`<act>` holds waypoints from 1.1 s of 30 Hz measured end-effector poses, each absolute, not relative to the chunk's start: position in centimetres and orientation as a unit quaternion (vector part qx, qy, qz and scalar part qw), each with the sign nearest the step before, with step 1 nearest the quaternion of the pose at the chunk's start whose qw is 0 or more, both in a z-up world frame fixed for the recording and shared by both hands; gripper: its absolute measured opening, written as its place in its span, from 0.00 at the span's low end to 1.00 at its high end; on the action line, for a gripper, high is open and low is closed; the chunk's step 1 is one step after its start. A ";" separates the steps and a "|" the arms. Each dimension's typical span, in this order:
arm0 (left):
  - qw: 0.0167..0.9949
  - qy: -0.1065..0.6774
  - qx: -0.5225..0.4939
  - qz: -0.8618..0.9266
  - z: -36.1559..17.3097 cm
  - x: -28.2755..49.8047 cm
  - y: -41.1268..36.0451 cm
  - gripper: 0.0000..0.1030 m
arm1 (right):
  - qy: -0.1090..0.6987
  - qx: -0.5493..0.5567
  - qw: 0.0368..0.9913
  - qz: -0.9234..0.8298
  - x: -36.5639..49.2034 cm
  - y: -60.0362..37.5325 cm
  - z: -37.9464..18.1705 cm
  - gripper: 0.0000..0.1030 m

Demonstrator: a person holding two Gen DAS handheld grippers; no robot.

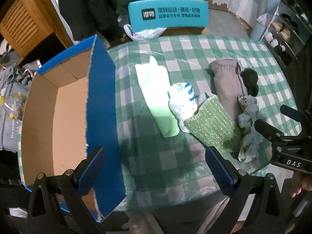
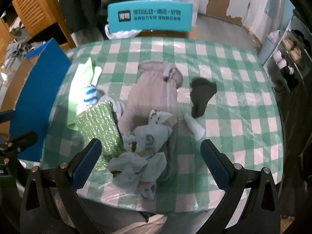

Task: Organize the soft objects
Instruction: 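Move the right tool onto the crumpled grey socks and close it, then grasp the green mesh scrubber with the left tool while the right tool holds the grey socks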

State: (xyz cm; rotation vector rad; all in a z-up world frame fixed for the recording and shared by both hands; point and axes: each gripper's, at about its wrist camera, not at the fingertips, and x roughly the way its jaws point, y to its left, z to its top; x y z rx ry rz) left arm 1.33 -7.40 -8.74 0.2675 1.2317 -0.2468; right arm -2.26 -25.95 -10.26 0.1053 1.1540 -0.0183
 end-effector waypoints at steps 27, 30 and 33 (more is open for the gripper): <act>0.765 0.625 0.082 -0.131 -13.7 2.6 -10.6 0.99 | 0.593 0.066 0.802 0.023 -1.4 -26.3 -14.3 0.43; 0.760 0.633 0.062 -0.133 -13.6 2.9 -11.1 0.99 | 0.590 0.074 0.803 0.027 -1.4 -26.6 -14.1 0.41; 0.757 0.636 0.055 -0.136 -13.5 3.0 -11.8 0.99 | 0.585 0.085 0.806 0.033 -1.7 -26.9 -13.7 0.41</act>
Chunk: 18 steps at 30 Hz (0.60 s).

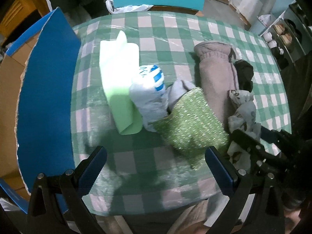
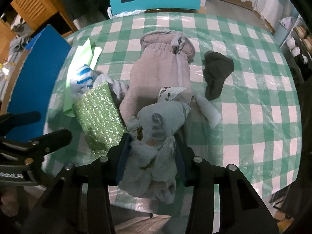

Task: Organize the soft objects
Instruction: 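Grasp the green mesh scrubber with the left tool while the right tool holds the grey socks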

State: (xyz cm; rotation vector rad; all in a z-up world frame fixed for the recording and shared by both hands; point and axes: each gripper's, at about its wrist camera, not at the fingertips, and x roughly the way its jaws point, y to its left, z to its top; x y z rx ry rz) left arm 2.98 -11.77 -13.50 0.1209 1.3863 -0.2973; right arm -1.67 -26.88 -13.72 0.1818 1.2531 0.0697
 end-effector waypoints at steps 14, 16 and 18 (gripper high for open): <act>0.739 0.663 0.010 -0.117 -14.6 3.9 -14.3 0.98 | 0.562 0.094 0.822 0.014 -2.5 -29.9 -12.1 0.41; 0.733 0.670 0.001 -0.112 -14.9 4.1 -14.7 0.98 | 0.560 0.094 0.823 0.015 -2.6 -30.1 -12.0 0.41; 0.727 0.678 -0.008 -0.107 -15.4 4.5 -15.1 0.98 | 0.559 0.095 0.824 0.015 -2.7 -30.4 -11.9 0.41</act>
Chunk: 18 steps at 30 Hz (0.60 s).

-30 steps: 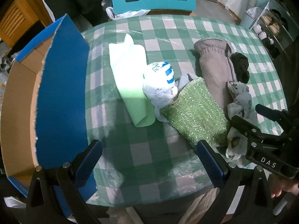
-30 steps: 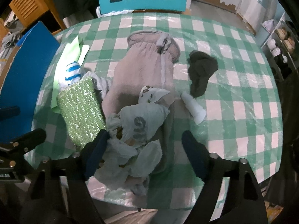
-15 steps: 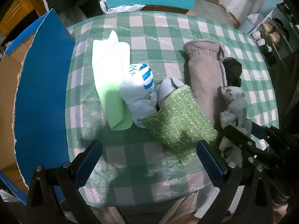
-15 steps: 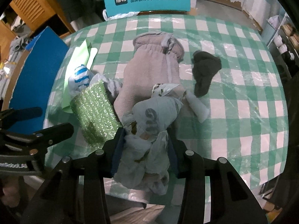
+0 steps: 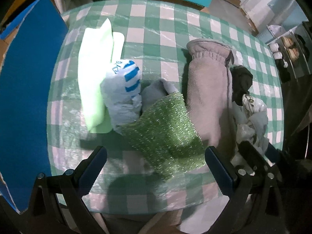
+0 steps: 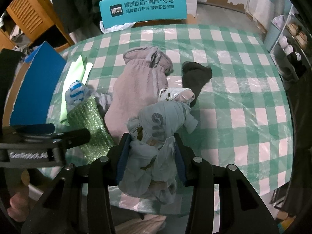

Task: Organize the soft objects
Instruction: 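Grasp the green mesh scrubber with the left tool while the right tool holds the grey socks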

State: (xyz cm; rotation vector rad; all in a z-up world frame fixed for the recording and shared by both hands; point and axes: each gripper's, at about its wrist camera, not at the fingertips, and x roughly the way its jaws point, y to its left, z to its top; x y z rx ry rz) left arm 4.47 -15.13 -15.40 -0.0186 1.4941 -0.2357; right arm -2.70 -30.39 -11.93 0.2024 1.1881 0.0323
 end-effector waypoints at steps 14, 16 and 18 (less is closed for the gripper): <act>0.704 0.702 -0.027 -0.099 -17.9 5.0 -16.2 0.88 | 0.561 0.110 0.821 0.006 -3.2 -32.2 -12.6 0.41; 0.700 0.706 -0.031 -0.106 -18.0 5.2 -16.2 0.81 | 0.560 0.109 0.822 0.006 -3.1 -32.2 -12.6 0.41; 0.699 0.705 -0.032 -0.111 -18.0 5.1 -16.1 0.74 | 0.559 0.109 0.822 0.008 -3.1 -32.1 -12.4 0.41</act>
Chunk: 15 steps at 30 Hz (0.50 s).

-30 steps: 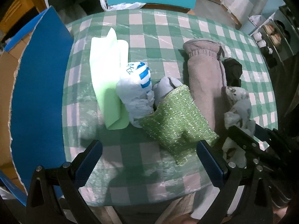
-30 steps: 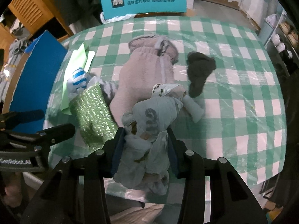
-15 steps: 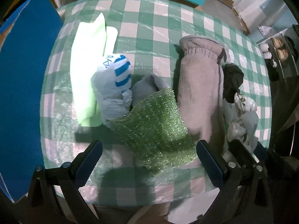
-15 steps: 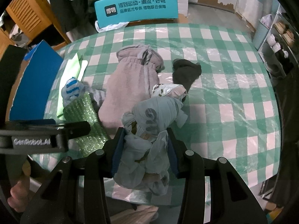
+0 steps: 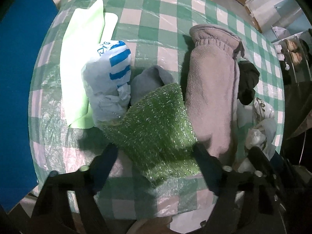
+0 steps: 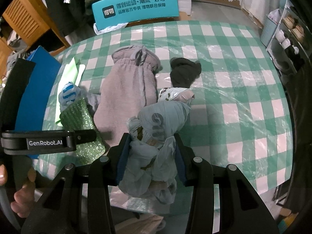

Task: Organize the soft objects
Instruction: 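Grasp the green mesh scrubber with the left tool while the right tool holds the grey socks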

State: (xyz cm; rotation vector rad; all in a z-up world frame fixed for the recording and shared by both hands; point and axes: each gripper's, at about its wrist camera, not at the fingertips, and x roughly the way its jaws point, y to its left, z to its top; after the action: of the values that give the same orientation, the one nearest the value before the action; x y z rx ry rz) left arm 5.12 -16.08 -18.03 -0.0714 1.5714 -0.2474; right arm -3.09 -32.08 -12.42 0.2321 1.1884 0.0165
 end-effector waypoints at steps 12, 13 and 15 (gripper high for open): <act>0.701 0.699 -0.033 -0.139 -17.7 3.9 -13.5 0.21 | 0.555 0.102 0.826 0.012 -3.0 -31.5 -11.9 0.41; 0.701 0.698 -0.032 -0.140 -17.6 3.8 -13.2 0.15 | 0.554 0.100 0.826 0.013 -3.0 -31.4 -11.8 0.41; 0.703 0.696 -0.029 -0.143 -17.3 3.6 -12.6 0.12 | 0.554 0.098 0.827 0.015 -2.9 -31.1 -11.6 0.41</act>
State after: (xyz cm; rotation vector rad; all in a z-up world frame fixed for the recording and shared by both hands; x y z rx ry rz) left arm 3.62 -12.56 -17.29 -0.0648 1.5472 -0.3185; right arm -2.91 -31.06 -11.65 0.2076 1.1758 0.0322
